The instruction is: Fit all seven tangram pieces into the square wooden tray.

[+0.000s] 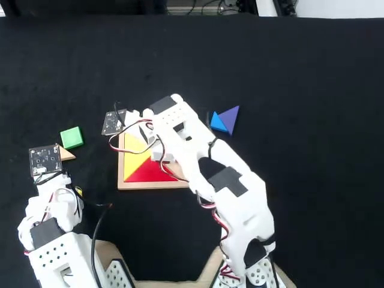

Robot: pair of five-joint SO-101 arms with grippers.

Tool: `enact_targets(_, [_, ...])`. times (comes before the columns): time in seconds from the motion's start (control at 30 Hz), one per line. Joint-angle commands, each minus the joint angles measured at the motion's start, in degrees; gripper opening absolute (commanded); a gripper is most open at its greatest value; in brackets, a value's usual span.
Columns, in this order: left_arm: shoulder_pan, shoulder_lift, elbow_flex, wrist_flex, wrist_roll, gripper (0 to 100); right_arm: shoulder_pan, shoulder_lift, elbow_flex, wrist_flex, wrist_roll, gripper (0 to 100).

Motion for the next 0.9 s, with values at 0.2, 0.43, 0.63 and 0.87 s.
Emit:
enact_targets(0.2, [0.0, -0.3, -0.2, -0.7, -0.3, 18, -2.3, -6.5, 2.0, -0.4, -0.8, 19.1])
enact_targets(0.43, [0.0, -0.3, -0.2, -0.7, -0.3, 18, -2.9, -6.5, 4.9, -3.5, -0.7, 19.1])
enact_targets(0.63, [0.0, -0.3, -0.2, -0.7, -0.3, 18, -2.7, -6.5, 5.6, -4.6, -0.8, 19.1])
enact_targets(0.87, [0.0, -0.3, -0.2, -0.7, -0.3, 18, -2.6, -5.0, 5.2, -4.7, -0.6, 19.1])
